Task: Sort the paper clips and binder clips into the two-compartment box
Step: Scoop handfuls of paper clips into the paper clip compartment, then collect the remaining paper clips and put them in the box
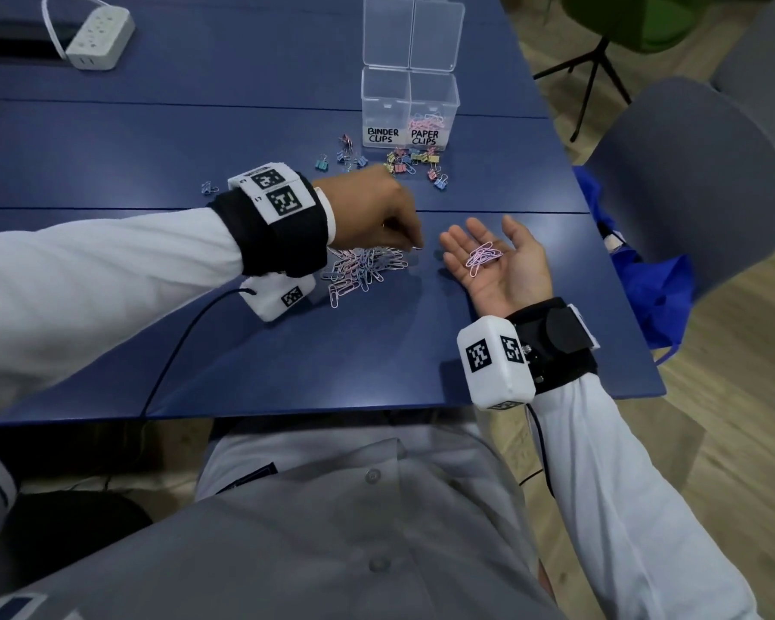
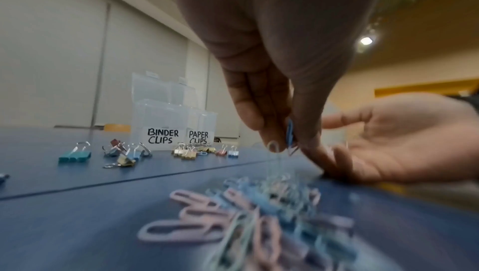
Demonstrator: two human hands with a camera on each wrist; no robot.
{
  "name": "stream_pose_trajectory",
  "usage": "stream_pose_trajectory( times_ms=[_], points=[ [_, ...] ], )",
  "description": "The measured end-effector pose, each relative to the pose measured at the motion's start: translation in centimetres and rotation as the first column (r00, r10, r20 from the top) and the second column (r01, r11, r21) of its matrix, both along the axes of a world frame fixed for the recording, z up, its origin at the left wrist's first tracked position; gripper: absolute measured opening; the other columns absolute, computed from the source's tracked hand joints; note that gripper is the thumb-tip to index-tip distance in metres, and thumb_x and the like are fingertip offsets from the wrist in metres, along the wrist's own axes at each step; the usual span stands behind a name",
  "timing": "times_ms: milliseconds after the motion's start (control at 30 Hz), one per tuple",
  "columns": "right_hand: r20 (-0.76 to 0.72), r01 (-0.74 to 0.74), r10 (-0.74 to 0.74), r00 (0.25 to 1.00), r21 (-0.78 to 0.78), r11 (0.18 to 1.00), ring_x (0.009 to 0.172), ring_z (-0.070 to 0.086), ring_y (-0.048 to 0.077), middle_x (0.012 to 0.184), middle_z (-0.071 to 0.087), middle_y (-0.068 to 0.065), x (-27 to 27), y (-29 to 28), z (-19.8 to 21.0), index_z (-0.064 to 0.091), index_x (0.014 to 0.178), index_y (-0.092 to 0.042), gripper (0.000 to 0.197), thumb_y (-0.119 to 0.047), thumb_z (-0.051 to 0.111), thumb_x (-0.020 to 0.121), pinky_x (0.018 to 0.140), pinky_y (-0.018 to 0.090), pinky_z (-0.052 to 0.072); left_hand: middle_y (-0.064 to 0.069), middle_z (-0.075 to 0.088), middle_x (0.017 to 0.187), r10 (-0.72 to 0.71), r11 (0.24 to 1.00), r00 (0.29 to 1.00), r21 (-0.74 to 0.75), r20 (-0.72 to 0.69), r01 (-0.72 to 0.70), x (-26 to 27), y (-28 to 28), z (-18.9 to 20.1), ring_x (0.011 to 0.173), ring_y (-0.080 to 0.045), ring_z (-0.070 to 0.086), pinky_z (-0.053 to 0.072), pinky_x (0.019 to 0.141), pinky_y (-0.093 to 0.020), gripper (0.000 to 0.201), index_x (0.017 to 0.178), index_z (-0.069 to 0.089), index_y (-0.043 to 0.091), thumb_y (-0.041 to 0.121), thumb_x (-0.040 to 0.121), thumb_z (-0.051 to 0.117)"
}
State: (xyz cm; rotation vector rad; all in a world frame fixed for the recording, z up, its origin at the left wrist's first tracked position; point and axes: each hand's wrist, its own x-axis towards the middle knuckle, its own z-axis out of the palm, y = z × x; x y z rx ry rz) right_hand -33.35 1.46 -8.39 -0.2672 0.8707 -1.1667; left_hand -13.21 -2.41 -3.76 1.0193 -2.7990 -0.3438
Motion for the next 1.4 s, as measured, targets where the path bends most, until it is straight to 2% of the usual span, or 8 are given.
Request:
stream_pose_trajectory(
  times_ms=[100,300,567,700,800,933,1233,1400],
  points=[
    [0.040,-0.031,0.031,0.999,0.008,0.999,0.079,0.070,0.027,0.096,0.065,0.016,1.3,-0.3,0.2,0.057,0.098,-0.004,0.043,-0.041,0.034,0.100,0.072,0.032,0.055,0.005,0.072,0.082,0.066,0.998,0.981,0.020,-0.181,-0.064,-0.5,-0.4,1.2,0.059,0.003,0.049,0.030,0.064,0.005,0.017,0.097,0.077,0.017,0.027,0.083,0.072],
    [0.238,-0.032,0.021,0.971,0.046,0.998,0.092,0.062,0.036,0.095,0.064,0.024,4.3,-0.7,0.8,0.055,0.100,0.004,0.052,-0.039,0.025,0.102,0.086,0.043,0.050,0.010,0.073,0.084,0.153,0.984,0.957,0.131,-0.246,-0.124,-2.5,-1.1,2.0,0.062,0.014,0.058,0.041,0.068,0.000,0.018,0.098,0.076,0.023,0.029,0.081,0.074],
    [0.263,0.048,-0.067,0.962,0.078,0.996,0.077,0.065,0.028,0.077,0.069,0.017,5.3,-1.5,0.6,0.056,0.087,-0.003,0.042,-0.024,0.023,0.103,0.065,0.033,0.056,0.006,0.075,0.086,0.160,0.987,0.925,0.088,-0.344,-0.138,-1.2,-0.6,2.3,0.066,0.010,0.058,0.035,0.068,0.004,0.018,0.101,0.075,0.024,0.028,0.086,0.067],
    [0.075,0.010,-0.019,0.997,0.119,0.993,0.041,0.049,0.014,0.051,0.058,0.006,4.1,-3.3,1.5,0.049,0.073,-0.010,0.033,-0.015,0.027,0.098,0.039,0.019,0.033,0.007,0.072,0.084,0.267,0.962,0.861,0.065,-0.433,-0.266,1.7,0.2,2.7,0.071,-0.003,0.061,0.036,0.070,0.002,0.016,0.099,0.076,0.022,0.023,0.086,0.067],
    [-0.103,-0.092,0.100,0.990,0.074,0.993,0.031,0.028,0.010,0.052,0.040,0.002,3.3,-6.3,3.1,0.038,0.064,-0.015,0.017,-0.005,0.037,0.077,0.033,0.011,0.019,0.005,0.072,0.094,0.349,0.936,0.903,0.139,-0.251,-0.323,4.2,0.8,2.0,0.073,-0.010,0.065,0.050,0.076,-0.017,0.020,0.103,0.073,0.024,0.029,0.085,0.068],
    [-0.403,-0.185,0.177,0.898,0.020,0.983,0.031,0.019,0.009,0.046,0.029,-0.002,3.3,-11.4,6.4,0.033,0.060,-0.017,0.028,-0.009,0.032,0.088,0.033,0.011,0.014,0.007,0.060,0.112,0.305,0.922,0.947,0.218,0.098,-0.320,5.9,1.5,0.5,0.078,-0.009,0.065,0.052,0.083,-0.032,0.045,0.119,0.062,0.031,0.054,0.080,0.066],
    [-0.861,-0.226,0.116,0.496,0.001,0.974,0.039,0.018,0.012,0.050,0.027,-0.005,7.0,-20.1,11.1,0.035,0.061,-0.020,0.028,-0.035,0.036,0.085,0.047,0.017,0.016,0.007,0.051,0.119,0.221,0.936,0.952,0.228,0.212,-0.268,6.5,1.6,-0.2,0.089,-0.009,0.057,0.046,0.075,-0.025,0.069,0.129,0.051,0.036,0.063,0.069,0.071],
    [-0.934,-0.331,0.132,0.333,0.015,0.943,0.051,0.031,0.013,0.069,0.044,0.000,8.3,-20.6,9.6,0.048,0.090,-0.008,0.020,-0.023,0.034,0.090,0.046,0.012,0.026,0.004,0.051,0.119,0.211,0.938,0.947,0.223,0.242,-0.266,6.5,1.6,-0.8,0.086,-0.005,0.041,0.039,0.076,-0.023,0.077,0.133,0.050,0.033,0.060,0.065,0.076]
  ],
)
